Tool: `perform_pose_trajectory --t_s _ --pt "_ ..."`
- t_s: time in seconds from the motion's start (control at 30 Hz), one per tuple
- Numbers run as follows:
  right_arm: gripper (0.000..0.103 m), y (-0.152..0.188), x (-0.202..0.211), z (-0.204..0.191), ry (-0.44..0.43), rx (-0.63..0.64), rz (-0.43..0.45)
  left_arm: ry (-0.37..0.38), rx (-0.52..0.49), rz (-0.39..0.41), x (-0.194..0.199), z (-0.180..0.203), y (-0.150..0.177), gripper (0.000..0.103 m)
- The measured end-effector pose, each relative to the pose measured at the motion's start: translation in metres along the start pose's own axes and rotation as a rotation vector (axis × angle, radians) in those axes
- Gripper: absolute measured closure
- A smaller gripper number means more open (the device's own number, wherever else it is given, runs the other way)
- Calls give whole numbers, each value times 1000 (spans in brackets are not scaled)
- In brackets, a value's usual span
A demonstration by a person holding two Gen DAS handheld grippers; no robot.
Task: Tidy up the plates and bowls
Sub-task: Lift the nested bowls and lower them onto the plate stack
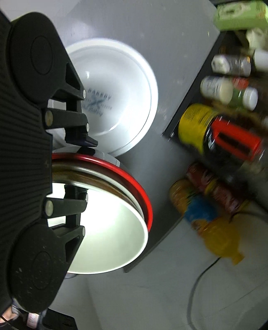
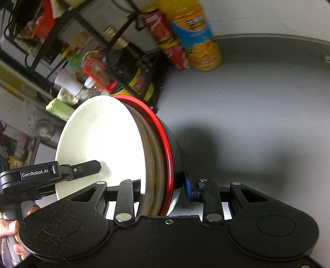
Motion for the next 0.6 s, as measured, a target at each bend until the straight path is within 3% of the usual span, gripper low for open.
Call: perform_pose_trajectory --t_s 0.43,0.6 --pt "73 -1 -47 -45 28 113 -126 -64 188 59 19 -61 5 72" --pt "74 -1 -66 -48 48 124 -176 -78 252 41 16 -84 12 72"
Point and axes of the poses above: each gripper's, at about its wrist camera, not at the fingertips, and x roughly against the way its jaws point, z to its right, y to its underside, the point moved 1 cm from there along -x, roughly the way its jaws point, and after that the axes turned 15 degrees about -x, right-handed, at the moved point
